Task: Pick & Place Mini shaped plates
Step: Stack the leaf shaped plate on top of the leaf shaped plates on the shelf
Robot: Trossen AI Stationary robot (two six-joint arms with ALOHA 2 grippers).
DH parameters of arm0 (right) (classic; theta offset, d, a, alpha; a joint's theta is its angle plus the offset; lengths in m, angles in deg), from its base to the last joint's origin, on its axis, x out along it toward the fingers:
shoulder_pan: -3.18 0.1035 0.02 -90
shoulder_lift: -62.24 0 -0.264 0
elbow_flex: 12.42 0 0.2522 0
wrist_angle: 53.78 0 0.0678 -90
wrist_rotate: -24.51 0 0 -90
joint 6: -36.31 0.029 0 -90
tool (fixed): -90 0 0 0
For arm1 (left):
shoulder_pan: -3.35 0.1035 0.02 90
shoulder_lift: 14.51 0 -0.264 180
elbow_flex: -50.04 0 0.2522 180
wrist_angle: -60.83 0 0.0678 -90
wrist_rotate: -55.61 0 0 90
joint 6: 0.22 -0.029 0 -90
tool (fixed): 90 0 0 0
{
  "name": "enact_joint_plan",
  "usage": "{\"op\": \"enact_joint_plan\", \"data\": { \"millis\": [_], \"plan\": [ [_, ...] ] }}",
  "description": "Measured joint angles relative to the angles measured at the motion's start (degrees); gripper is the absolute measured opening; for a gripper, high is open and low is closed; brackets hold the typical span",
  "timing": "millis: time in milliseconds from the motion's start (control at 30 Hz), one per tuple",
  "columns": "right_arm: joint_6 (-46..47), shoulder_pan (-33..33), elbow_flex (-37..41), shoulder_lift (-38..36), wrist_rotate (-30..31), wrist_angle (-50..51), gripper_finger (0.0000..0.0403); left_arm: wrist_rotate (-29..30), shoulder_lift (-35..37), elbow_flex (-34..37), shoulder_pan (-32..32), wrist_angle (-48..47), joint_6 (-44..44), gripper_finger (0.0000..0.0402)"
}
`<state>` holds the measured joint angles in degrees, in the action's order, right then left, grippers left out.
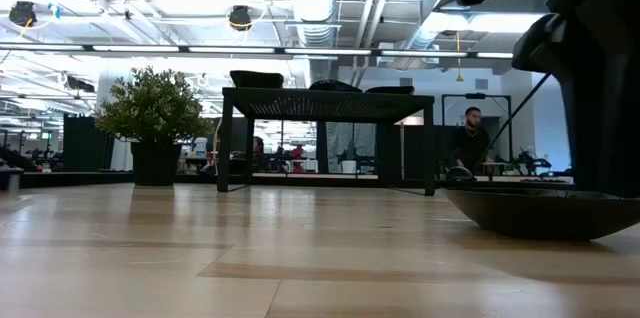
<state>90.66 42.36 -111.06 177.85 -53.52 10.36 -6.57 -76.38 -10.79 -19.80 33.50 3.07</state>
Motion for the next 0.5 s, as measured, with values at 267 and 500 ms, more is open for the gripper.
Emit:
{"op": "enact_joint_plan", "data": {
  "millis": [267,500],
  "plan": [
    [-3.46,-0.37,0.4,-0.02,1.38,2.41,0.0108,-0.01,0.0,0.0,0.01,0.49,0.0,0.0012],
    [-3.3,-0.31,3.55,-0.02,-0.93,1.0,0.0108,0.0,0.0,0.0,0.0,0.62,0.0,0.0012]
  ]
}}
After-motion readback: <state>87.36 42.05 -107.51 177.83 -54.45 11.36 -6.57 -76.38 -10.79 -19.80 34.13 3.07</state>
